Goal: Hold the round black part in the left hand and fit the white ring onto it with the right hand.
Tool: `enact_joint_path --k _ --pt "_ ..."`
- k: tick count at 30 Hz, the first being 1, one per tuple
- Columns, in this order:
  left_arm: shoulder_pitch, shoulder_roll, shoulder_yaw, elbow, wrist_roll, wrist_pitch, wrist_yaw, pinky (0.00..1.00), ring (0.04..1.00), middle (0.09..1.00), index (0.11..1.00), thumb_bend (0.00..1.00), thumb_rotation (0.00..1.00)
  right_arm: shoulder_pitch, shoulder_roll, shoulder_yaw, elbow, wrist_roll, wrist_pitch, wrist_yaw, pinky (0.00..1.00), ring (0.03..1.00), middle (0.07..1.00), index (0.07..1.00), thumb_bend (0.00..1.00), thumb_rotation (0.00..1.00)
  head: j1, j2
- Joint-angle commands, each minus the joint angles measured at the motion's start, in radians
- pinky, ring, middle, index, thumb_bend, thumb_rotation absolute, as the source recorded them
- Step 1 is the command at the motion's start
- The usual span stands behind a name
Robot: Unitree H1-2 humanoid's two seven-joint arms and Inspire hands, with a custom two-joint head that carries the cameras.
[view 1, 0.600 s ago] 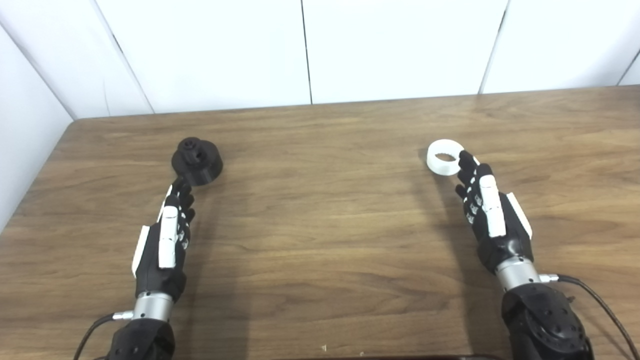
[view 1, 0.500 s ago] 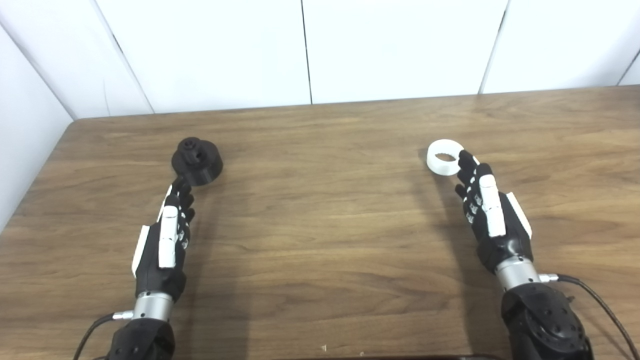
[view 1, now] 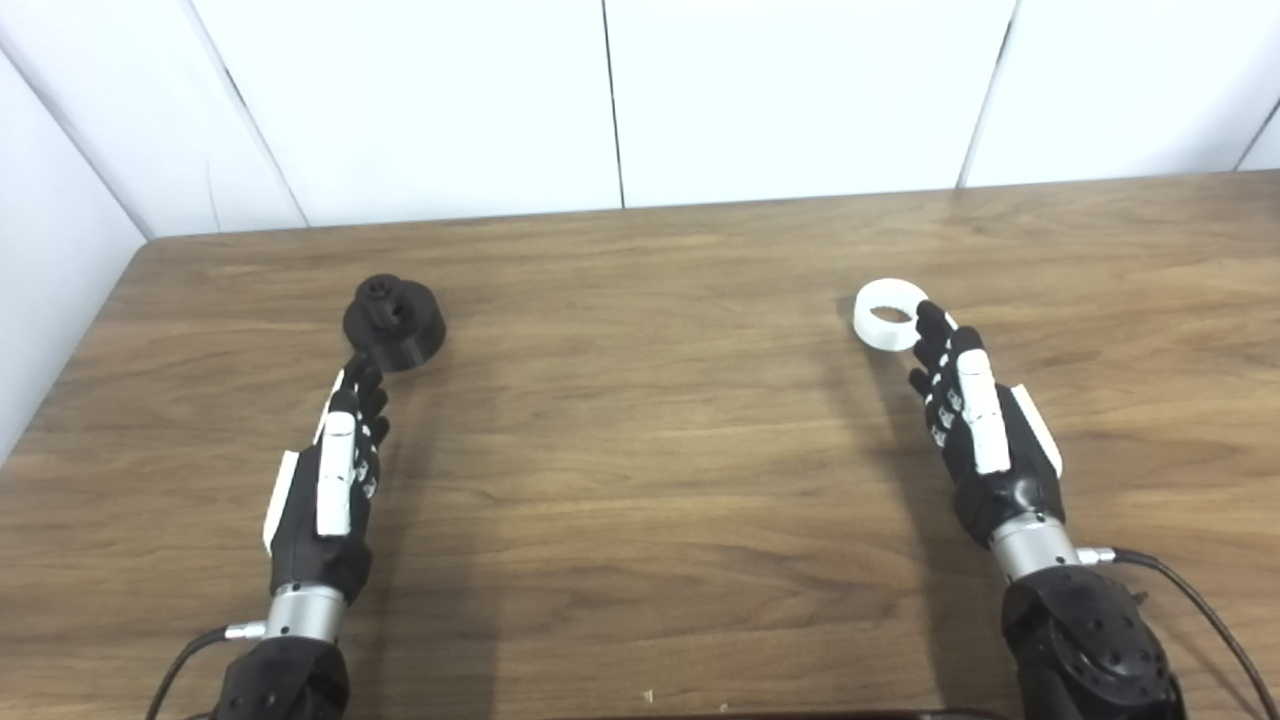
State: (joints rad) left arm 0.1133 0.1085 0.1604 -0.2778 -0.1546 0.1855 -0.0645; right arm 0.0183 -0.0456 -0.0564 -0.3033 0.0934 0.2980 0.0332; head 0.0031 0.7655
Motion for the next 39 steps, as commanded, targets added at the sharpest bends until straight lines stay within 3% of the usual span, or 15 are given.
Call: enact_joint_path --k 1,2,5,8,10,13,19,24,28,32,39 --pt "-0.024 0.025 -0.002 -0.032 0.011 -0.012 -0.002 1.00 1.000 1.000 1.000 0.52 1.00 -0.030 0.006 -0.001 -0.015 0.009 -0.034 0.000 1.00 1.000 0.984 0.948 0.49 1.00 0.005 -0.001" --pt "-0.025 0.034 -0.003 -0.033 0.019 -0.016 -0.005 1.00 1.000 1.000 1.000 0.52 1.00 -0.030 0.006 0.000 -0.015 0.006 -0.034 -0.001 1.00 1.000 0.984 0.948 0.49 1.00 0.007 -0.002" --pt "-0.034 0.083 -0.011 -0.048 0.098 -0.014 0.000 1.00 1.000 1.000 0.997 0.57 0.83 -0.029 0.007 0.001 -0.012 0.006 -0.037 -0.001 1.00 1.000 0.981 0.948 0.49 1.00 0.023 -0.006" --pt "-0.048 0.161 -0.029 -0.110 0.274 0.041 0.018 1.00 1.000 1.000 0.979 0.65 0.68 -0.032 0.008 0.001 -0.001 0.008 -0.046 0.000 1.00 1.000 0.981 0.948 0.49 1.00 0.033 -0.011" --pt "-0.065 0.200 -0.026 -0.144 0.326 0.077 0.012 1.00 1.000 1.000 0.973 0.69 0.54 -0.034 0.010 0.001 0.005 0.008 -0.050 -0.001 1.00 0.999 0.979 0.947 0.49 1.00 0.036 -0.012" --pt "-0.112 0.281 -0.024 -0.154 0.401 0.118 -0.006 1.00 1.000 1.000 0.952 0.77 0.46 -0.038 0.013 0.006 0.010 0.000 -0.050 -0.003 1.00 0.995 0.973 0.943 0.49 1.00 0.045 -0.017" --pt "-0.205 0.428 -0.042 -0.120 0.527 0.195 -0.067 0.98 1.000 1.000 0.921 0.90 0.43 -0.038 0.003 0.017 0.021 -0.013 -0.065 0.005 1.00 0.999 0.978 0.943 0.49 1.00 0.051 -0.021" --pt "-0.269 0.503 -0.078 -0.047 0.610 0.162 -0.081 0.92 1.000 0.987 0.894 0.93 0.37 -0.035 -0.007 0.023 0.016 -0.030 -0.056 0.003 1.00 0.999 0.977 0.938 0.51 1.00 0.059 -0.021" --pt "-0.309 0.537 -0.110 0.024 0.661 0.123 -0.074 0.91 1.000 0.975 0.881 0.95 0.35 -0.034 -0.011 0.023 0.020 -0.033 -0.058 0.003 1.00 1.000 0.978 0.938 0.53 1.00 0.069 -0.026" --pt "-0.370 0.577 -0.170 0.131 0.720 0.117 -0.117 0.89 1.000 0.961 0.867 0.96 0.38 -0.034 -0.014 0.018 0.025 -0.024 -0.063 0.005 1.00 1.000 0.976 0.936 0.55 1.00 0.079 -0.030" --pt "-0.414 0.590 -0.217 0.227 0.740 0.106 -0.153 0.88 1.000 0.954 0.858 0.96 0.38 -0.034 -0.017 0.008 0.019 -0.017 -0.059 0.004 1.00 0.993 0.967 0.930 0.55 1.00 0.078 -0.031"
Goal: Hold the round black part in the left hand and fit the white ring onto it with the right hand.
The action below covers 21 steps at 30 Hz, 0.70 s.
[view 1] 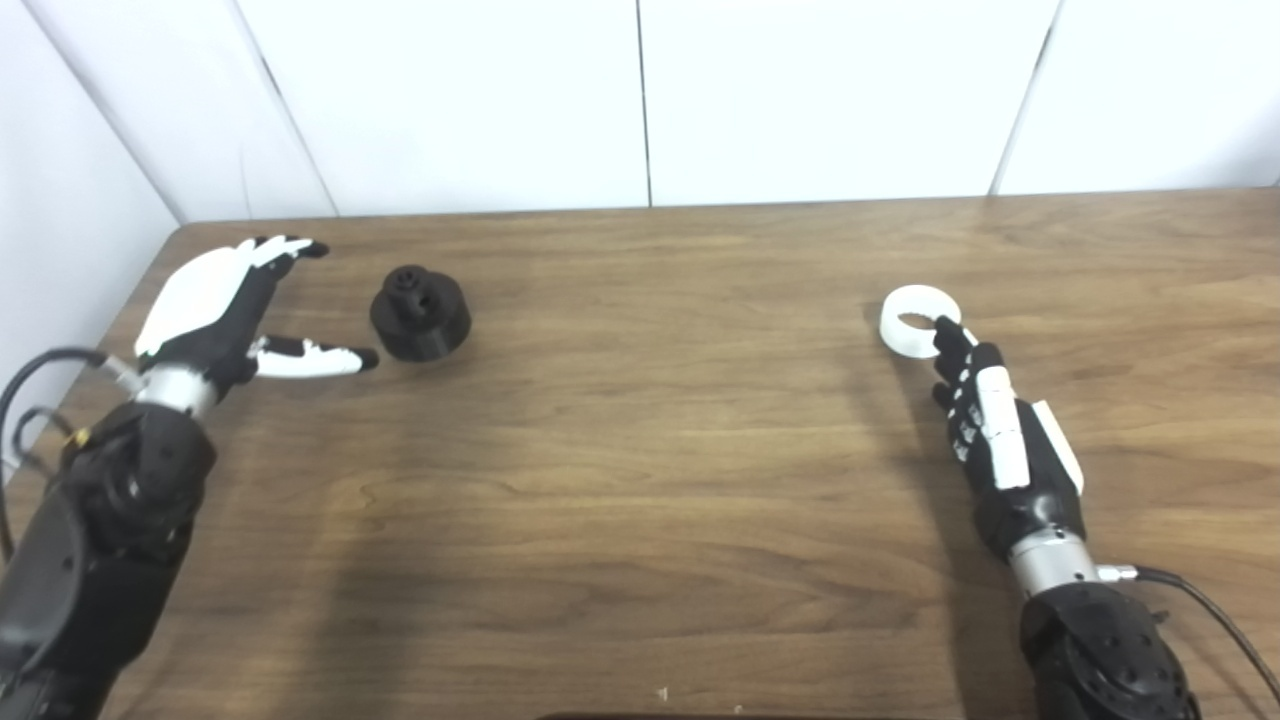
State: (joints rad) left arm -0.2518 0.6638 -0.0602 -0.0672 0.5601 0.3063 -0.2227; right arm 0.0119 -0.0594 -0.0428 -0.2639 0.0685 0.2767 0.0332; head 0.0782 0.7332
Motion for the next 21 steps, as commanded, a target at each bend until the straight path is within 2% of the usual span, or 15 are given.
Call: enact_joint_path --k 1,9,14,21 --pt "-0.058 0.033 -0.006 0.046 0.020 -0.019 -0.002 0.88 1.000 0.949 0.850 0.95 0.38 -0.028 -0.007 -0.008 -0.021 0.010 -0.037 0.005 1.00 0.991 0.968 0.930 0.55 1.00 0.003 0.001" --pt "-0.110 0.023 -0.065 0.181 0.010 -0.033 -0.051 0.87 1.000 0.954 0.852 0.96 0.48 -0.031 -0.029 -0.010 -0.019 0.012 -0.050 0.015 1.00 0.981 0.967 0.930 0.56 1.00 0.003 0.000" --pt "-0.135 0.016 -0.082 0.224 0.009 -0.025 -0.069 0.86 0.997 0.951 0.844 0.97 0.51 -0.033 -0.032 -0.013 -0.028 0.021 -0.042 0.016 1.00 0.981 0.964 0.927 0.57 1.00 0.002 0.001" --pt "-0.150 0.013 -0.099 0.248 0.011 -0.015 -0.084 0.86 0.989 0.949 0.843 0.95 0.51 -0.033 -0.031 -0.011 -0.040 0.021 -0.027 0.010 1.00 0.978 0.961 0.924 0.58 1.00 0.000 0.001"
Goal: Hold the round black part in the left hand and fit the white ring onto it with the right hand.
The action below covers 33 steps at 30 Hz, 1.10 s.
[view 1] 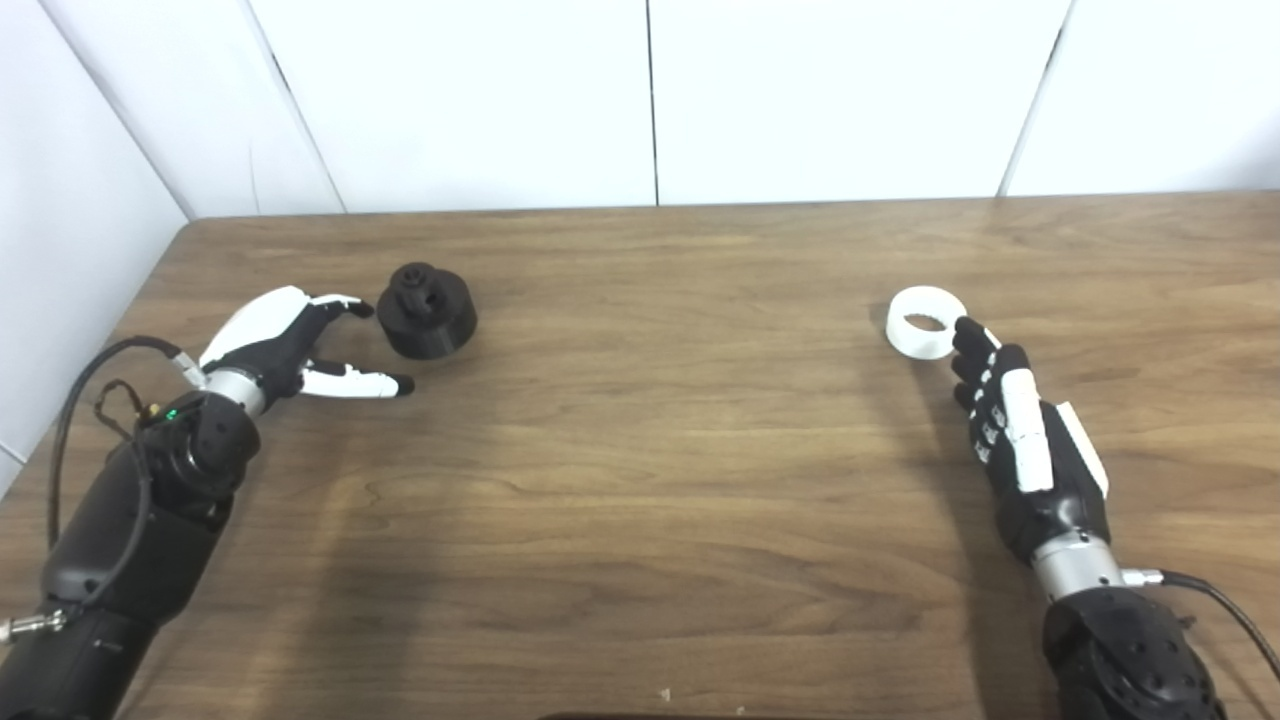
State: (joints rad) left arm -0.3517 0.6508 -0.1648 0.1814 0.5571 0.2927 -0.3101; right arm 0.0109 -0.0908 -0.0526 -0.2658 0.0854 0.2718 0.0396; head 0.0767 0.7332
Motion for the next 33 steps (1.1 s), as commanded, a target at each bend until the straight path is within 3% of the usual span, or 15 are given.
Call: enact_joint_path --k 1,33 --pt "-0.051 0.027 0.003 0.003 0.014 -0.002 0.003 0.85 0.987 0.946 0.841 0.95 0.51 -0.031 0.001 -0.001 -0.040 0.004 -0.020 0.003 1.00 0.978 0.962 0.924 0.59 1.00 0.001 0.001" --pt "-0.074 0.010 -0.009 0.058 0.049 0.005 0.081 0.90 0.996 0.953 0.873 0.94 0.48 -0.011 -0.024 0.001 -0.036 0.006 -0.047 0.026 1.00 0.971 0.953 0.905 0.56 1.00 0.026 -0.021"
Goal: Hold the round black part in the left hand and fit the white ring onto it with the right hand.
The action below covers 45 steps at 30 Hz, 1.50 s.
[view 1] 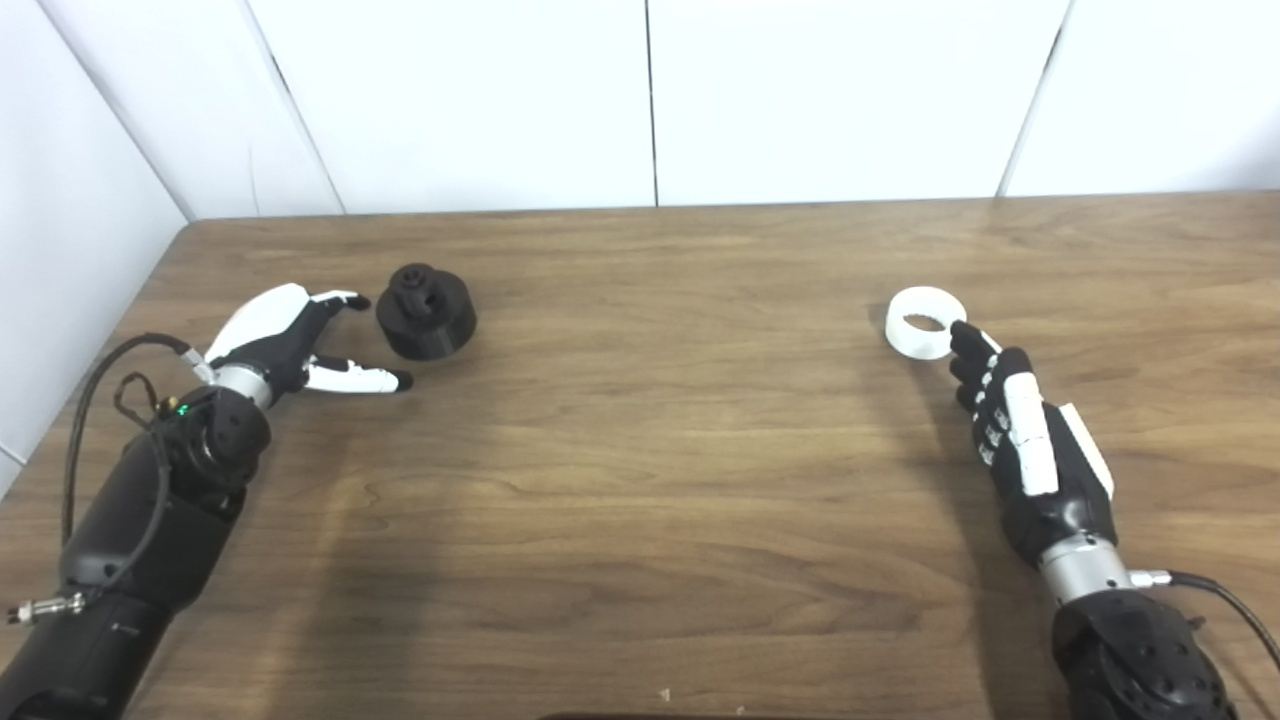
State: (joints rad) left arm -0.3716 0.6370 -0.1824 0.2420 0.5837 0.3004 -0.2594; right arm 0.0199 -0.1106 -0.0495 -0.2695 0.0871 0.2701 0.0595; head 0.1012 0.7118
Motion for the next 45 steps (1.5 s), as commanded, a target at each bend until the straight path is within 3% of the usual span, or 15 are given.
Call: enact_joint_path --k 1,24,45 --pt "-0.059 0.026 0.005 0.004 0.028 -0.011 0.035 0.90 0.997 0.954 0.872 0.94 0.48 -0.020 -0.004 -0.003 -0.031 0.006 -0.048 0.007 1.00 0.971 0.952 0.906 0.56 1.00 0.003 -0.002" --pt "-0.118 0.031 -0.022 0.055 0.038 -0.017 0.031 0.90 0.988 0.945 0.867 0.95 0.52 -0.001 0.002 0.005 -0.036 -0.005 -0.055 0.007 1.00 0.973 0.947 0.906 0.56 1.00 0.006 -0.009" --pt "-0.166 0.005 -0.055 0.120 0.058 -0.058 0.042 0.92 0.991 0.943 0.855 0.94 0.50 0.014 0.006 0.005 -0.029 -0.020 -0.070 0.002 1.00 0.968 0.941 0.907 0.56 1.00 0.003 -0.027"
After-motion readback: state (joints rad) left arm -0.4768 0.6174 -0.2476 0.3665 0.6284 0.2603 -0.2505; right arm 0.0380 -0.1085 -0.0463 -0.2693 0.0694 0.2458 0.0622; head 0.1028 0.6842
